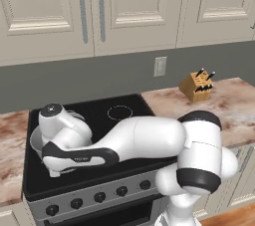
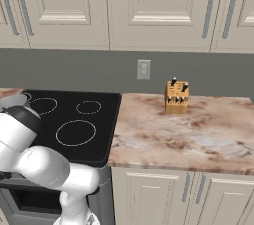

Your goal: Turn on the sink faucet. Then move the bell pepper from the counter to the sink. Turn off the sink. Move the vegetable from the sink to the pot next to the stove. Finally move the pot to the front left burner.

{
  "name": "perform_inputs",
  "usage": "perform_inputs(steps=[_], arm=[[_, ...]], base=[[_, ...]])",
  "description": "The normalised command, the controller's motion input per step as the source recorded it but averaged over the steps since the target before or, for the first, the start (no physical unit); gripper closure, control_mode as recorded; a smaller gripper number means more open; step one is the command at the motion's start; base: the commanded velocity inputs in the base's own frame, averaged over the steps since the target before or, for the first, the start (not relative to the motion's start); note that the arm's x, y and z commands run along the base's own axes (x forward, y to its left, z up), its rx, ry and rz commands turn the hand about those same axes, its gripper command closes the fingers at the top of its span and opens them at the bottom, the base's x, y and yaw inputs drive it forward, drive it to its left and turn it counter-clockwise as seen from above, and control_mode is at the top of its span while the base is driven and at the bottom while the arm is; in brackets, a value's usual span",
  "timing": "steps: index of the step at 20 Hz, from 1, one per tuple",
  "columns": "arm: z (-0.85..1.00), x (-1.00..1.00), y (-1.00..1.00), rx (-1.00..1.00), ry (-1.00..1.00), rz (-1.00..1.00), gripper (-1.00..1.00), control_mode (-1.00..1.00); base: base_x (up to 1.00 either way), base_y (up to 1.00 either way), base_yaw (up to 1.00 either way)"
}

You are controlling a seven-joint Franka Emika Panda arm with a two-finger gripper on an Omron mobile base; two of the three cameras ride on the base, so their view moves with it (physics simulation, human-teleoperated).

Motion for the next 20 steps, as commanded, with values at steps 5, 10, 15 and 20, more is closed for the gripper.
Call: perform_inputs(steps=[5, 10, 15, 20], arm=[[-0.05, 0.0, 0.0, 0.0, 0.0, 0.01, 1.0, -1.0], [-0.05, 0.0, -0.04, 0.0, 0.0, 0.0, 1.0, -1.0], [-0.08, 0.05, -0.28, 0.0, 0.0, 0.01, 1.0, -1.0], [-0.06, 0.11, -0.21, 0.0, 0.0, 0.01, 1.0, -1.0]], base=[[0.0, 0.0, 0.0], [0.0, 0.0, 0.0], [0.0, 0.0, 0.0], [0.0, 0.0, 0.0]])
